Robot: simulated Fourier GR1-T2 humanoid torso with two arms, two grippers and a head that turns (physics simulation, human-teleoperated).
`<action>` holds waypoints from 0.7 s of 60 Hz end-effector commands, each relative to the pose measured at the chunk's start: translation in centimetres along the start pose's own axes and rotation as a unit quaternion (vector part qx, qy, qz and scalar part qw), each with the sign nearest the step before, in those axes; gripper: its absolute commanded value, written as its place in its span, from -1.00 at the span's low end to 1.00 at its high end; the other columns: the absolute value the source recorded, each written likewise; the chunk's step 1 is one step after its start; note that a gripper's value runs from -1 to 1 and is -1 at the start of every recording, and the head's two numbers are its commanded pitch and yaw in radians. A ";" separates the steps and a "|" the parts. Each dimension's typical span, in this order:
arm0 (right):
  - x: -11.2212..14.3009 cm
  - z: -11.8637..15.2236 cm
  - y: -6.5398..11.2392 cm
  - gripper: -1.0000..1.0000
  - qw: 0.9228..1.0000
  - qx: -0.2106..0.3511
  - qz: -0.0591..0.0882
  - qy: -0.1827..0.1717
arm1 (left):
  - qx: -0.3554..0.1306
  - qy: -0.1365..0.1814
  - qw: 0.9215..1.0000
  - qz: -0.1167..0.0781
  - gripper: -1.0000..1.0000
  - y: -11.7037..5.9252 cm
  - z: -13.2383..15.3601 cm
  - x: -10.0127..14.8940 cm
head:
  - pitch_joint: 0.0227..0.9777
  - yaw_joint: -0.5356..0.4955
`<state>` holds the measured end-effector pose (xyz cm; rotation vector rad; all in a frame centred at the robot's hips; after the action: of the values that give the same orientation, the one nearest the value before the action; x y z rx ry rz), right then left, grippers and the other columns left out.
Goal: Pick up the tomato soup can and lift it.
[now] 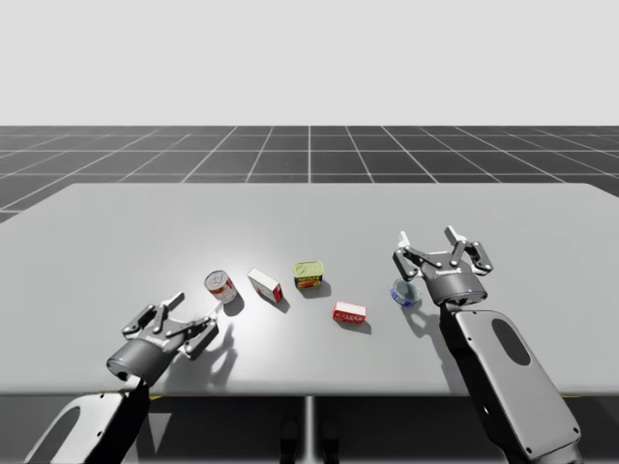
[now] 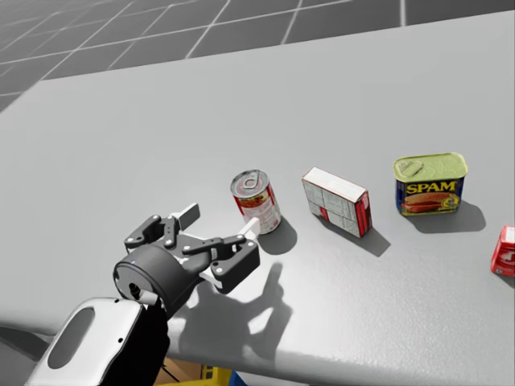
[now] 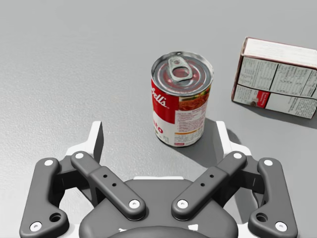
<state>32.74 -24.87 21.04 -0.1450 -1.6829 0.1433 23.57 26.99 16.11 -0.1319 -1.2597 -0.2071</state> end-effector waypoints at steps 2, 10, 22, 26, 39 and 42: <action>0.1 0.0 -0.2 -1.00 1.000 -0.003 0.000 -0.003 | -0.004 0.004 1.000 0.005 -1.00 -0.3 -2.3 -0.7 | 0.65 0.74; 0.2 -0.1 -0.3 -1.00 1.000 -0.006 0.001 -0.006 | -0.008 0.009 1.000 0.019 -1.00 -0.4 -4.1 -0.8 | 0.66 0.74; 0.3 -0.1 -0.4 -1.00 1.000 -0.010 0.001 -0.009 | 0.000 0.012 0.999 0.039 -1.00 0.1 -6.3 -0.6 | 0.66 0.73; 0.3 -0.1 -0.5 -1.00 1.000 -0.011 0.001 -0.010 | -0.001 0.013 0.999 0.040 -1.00 0.1 -6.7 -0.5 | 0.66 0.72; 0.3 -0.1 -0.6 -1.00 1.000 -0.012 0.001 -0.011 | -0.003 0.015 0.999 0.039 -1.00 -0.1 -7.6 -0.7 | 0.65 0.72; 0.3 -0.1 -0.6 -1.00 1.000 -0.011 0.001 -0.011 | -0.009 0.016 0.999 0.038 -0.44 -0.2 -7.4 -0.9 | 0.64 0.72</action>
<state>32.79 -25.33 21.44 -0.1615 -1.7052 0.1278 29.96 25.25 13.58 -0.1882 -1.2317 -0.1514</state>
